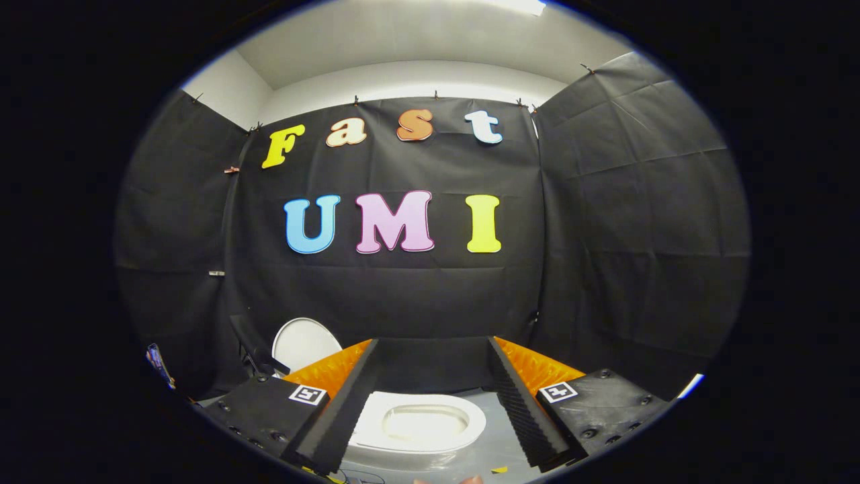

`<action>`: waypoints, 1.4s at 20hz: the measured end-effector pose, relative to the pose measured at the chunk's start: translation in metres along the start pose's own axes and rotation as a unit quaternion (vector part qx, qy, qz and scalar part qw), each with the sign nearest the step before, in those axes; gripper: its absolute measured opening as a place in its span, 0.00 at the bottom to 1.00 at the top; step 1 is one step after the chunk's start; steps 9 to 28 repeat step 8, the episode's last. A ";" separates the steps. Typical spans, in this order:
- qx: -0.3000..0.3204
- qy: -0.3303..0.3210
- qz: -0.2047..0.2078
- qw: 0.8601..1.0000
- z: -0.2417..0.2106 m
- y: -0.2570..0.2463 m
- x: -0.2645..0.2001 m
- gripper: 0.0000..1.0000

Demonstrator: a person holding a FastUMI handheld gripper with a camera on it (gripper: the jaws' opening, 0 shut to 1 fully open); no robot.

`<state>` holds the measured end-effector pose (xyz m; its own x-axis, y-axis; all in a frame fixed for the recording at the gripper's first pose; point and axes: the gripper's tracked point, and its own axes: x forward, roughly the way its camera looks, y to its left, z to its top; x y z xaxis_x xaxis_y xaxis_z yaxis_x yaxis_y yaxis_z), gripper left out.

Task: Open the toilet lid.

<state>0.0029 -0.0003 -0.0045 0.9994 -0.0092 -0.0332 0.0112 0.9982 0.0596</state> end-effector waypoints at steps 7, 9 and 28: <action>-0.005 -0.002 0.011 1.000 0.003 0.010 -0.007 0.99; -0.006 -0.005 0.012 1.000 0.005 0.011 -0.009 0.99; -0.006 -0.005 0.012 1.000 0.005 0.011 -0.009 0.99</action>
